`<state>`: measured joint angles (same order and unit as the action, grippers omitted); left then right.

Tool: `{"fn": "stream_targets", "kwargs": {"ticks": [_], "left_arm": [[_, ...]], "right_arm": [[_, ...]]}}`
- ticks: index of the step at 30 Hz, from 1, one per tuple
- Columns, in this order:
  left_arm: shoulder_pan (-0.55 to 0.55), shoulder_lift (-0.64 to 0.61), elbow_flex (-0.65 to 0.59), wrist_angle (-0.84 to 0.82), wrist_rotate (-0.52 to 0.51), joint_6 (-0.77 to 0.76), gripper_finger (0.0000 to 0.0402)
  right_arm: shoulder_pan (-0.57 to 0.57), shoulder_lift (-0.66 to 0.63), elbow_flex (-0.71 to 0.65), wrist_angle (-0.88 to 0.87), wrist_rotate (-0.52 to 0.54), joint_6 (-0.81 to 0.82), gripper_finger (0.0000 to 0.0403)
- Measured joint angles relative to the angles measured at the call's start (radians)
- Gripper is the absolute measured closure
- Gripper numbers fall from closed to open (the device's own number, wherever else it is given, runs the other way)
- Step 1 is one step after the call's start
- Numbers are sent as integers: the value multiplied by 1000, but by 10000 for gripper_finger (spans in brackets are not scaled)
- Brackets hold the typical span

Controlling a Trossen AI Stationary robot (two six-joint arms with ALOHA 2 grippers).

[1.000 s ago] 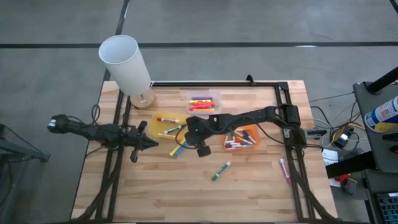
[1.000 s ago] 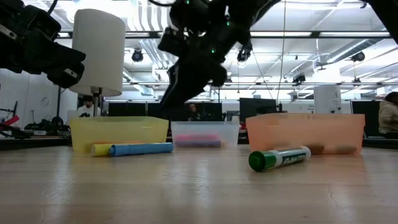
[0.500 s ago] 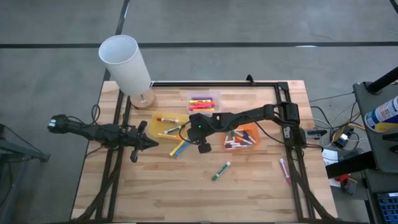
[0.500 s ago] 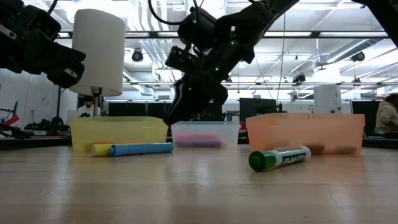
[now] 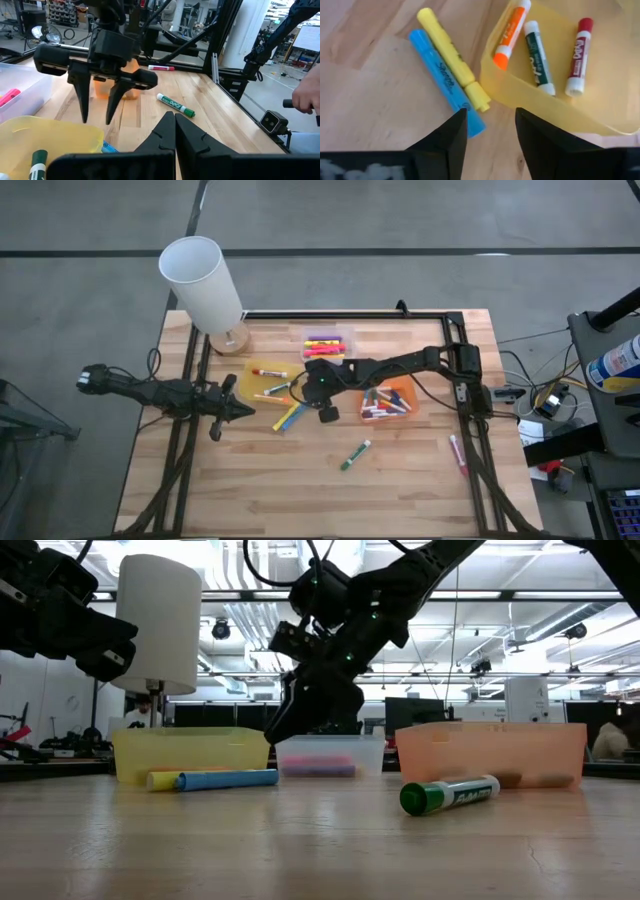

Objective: Pick & Place Markers
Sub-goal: Put the large blue highlighter pen into the transparent bin

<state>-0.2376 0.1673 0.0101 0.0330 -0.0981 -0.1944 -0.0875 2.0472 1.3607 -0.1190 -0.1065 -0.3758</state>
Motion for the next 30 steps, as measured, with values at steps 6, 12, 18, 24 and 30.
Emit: {"fn": "stream_targets", "kwargs": {"ticks": [6,12,18,24,30], "left_arm": [[0,0,0,0,0,0,401],[0,0,0,0,0,0,401],[0,0,0,0,0,0,401],[0,2,0,0,0,0,401],[0,2,0,0,0,0,401]], "right_arm": [[5,0,-18,14,0,29,197],[4,4,-46,98,0,25,182],[8,84,-23,112,-3,38,183],[12,114,5,89,-1,45,184],[14,114,6,35,-10,89,208]]}}
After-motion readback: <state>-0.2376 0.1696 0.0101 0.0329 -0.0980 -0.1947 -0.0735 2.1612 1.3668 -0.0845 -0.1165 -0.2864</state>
